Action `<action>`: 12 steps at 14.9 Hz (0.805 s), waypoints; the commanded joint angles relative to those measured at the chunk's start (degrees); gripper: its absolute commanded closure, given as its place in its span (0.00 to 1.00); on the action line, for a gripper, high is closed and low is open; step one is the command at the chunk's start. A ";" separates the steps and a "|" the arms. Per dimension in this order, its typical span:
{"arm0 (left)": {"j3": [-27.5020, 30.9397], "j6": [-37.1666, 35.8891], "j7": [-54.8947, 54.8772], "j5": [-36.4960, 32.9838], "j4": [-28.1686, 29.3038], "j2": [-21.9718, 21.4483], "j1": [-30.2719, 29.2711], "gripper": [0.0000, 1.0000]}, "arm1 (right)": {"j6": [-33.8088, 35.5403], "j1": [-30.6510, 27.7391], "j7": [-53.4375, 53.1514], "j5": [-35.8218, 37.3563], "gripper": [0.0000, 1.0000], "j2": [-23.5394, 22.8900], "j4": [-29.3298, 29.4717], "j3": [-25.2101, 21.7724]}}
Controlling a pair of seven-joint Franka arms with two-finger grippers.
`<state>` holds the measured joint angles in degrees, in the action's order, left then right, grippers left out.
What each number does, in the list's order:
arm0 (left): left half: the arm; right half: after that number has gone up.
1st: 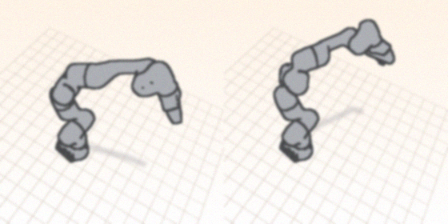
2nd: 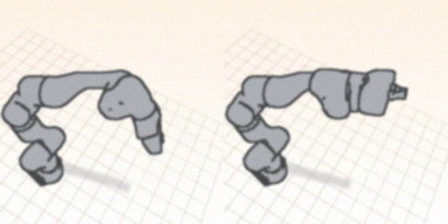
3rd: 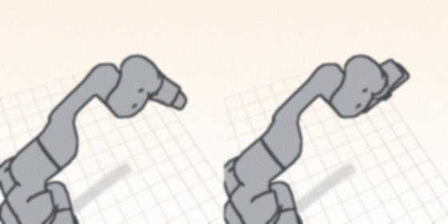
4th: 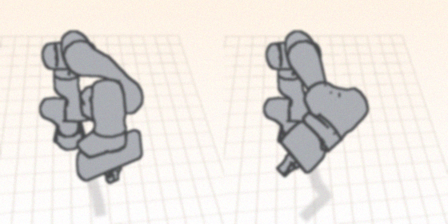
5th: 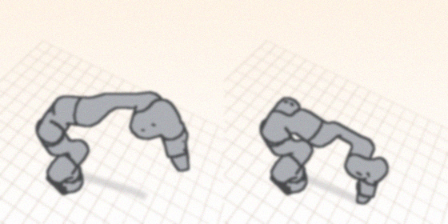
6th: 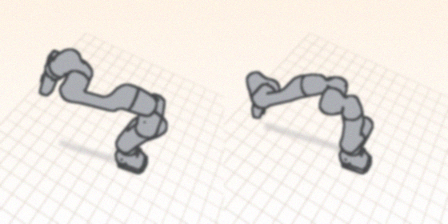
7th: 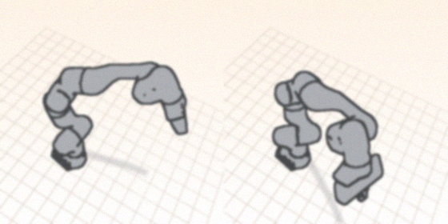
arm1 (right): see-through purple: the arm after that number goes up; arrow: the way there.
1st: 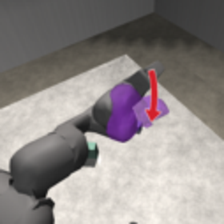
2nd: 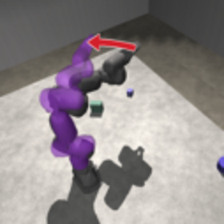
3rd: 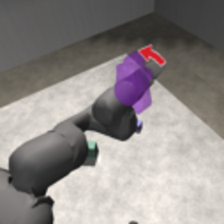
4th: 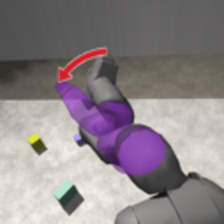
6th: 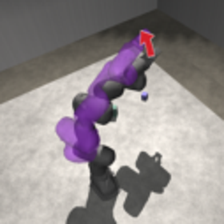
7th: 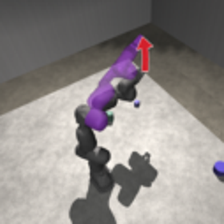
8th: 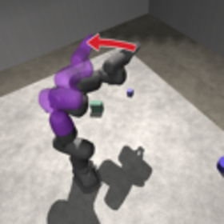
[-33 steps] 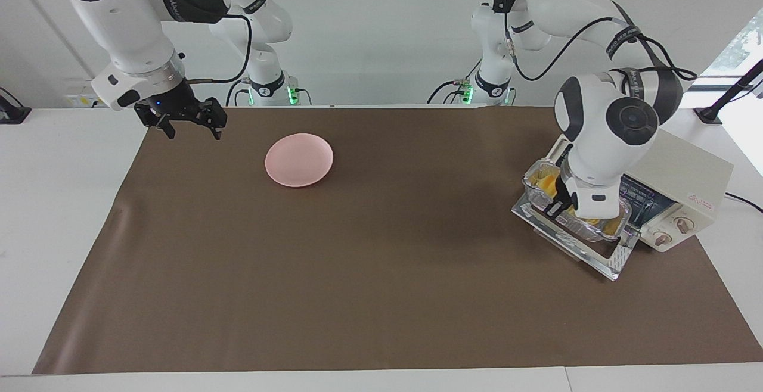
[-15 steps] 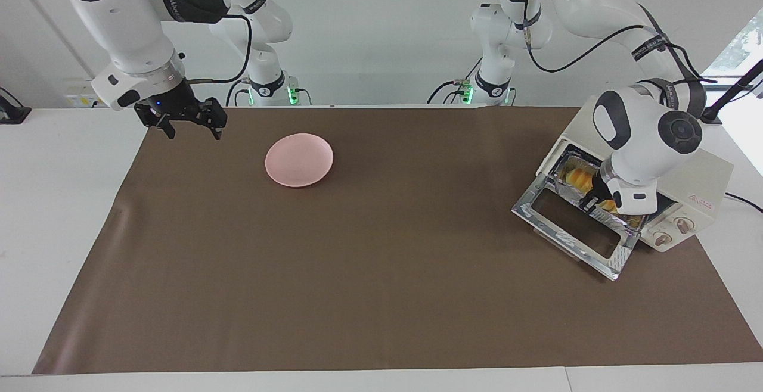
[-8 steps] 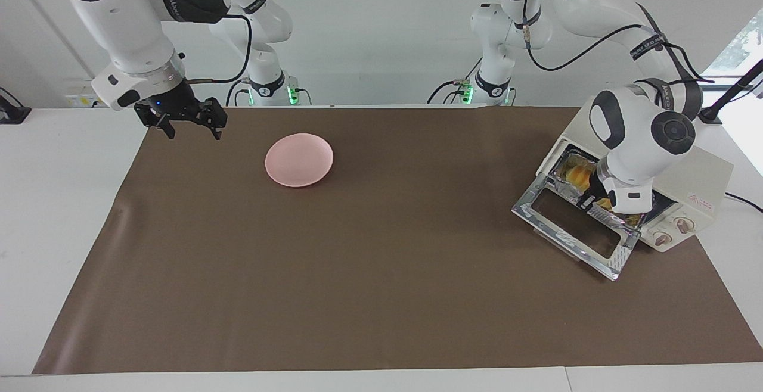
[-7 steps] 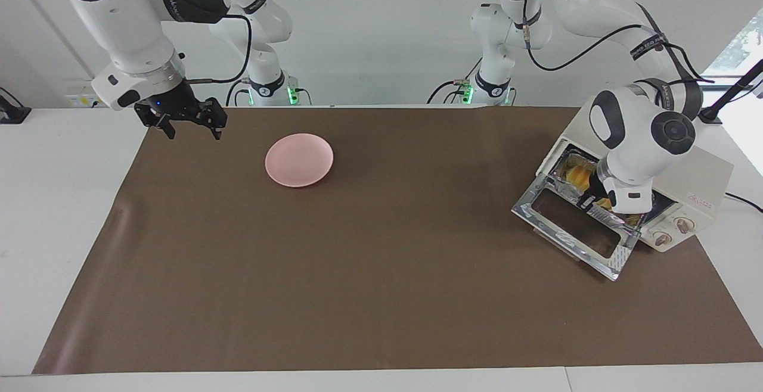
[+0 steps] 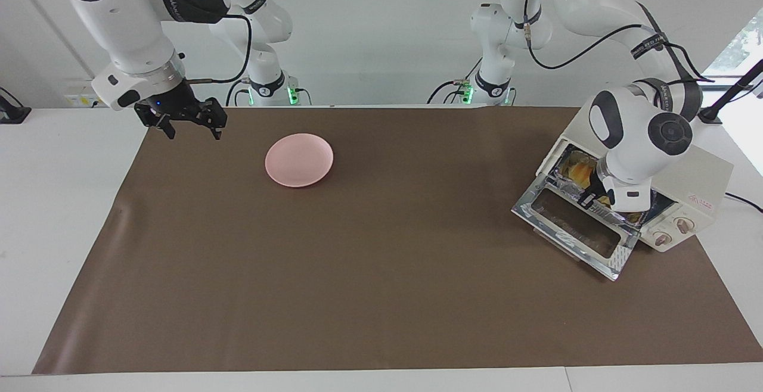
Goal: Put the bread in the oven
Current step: 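Release the tray and push the oven door up with the left gripper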
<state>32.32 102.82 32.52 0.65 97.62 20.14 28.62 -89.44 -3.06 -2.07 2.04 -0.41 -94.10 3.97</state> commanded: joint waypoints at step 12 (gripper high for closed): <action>0.02 2.30 -5.88 -5.22 3.37 -3.09 0.82 0.00 | 0.50 -0.63 1.28 0.95 0.00 0.76 -0.74 0.43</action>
<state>32.05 104.08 27.77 -3.13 99.07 19.28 28.99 -89.44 -3.06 -2.07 2.04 -0.41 -94.10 3.97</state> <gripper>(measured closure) 0.498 0.000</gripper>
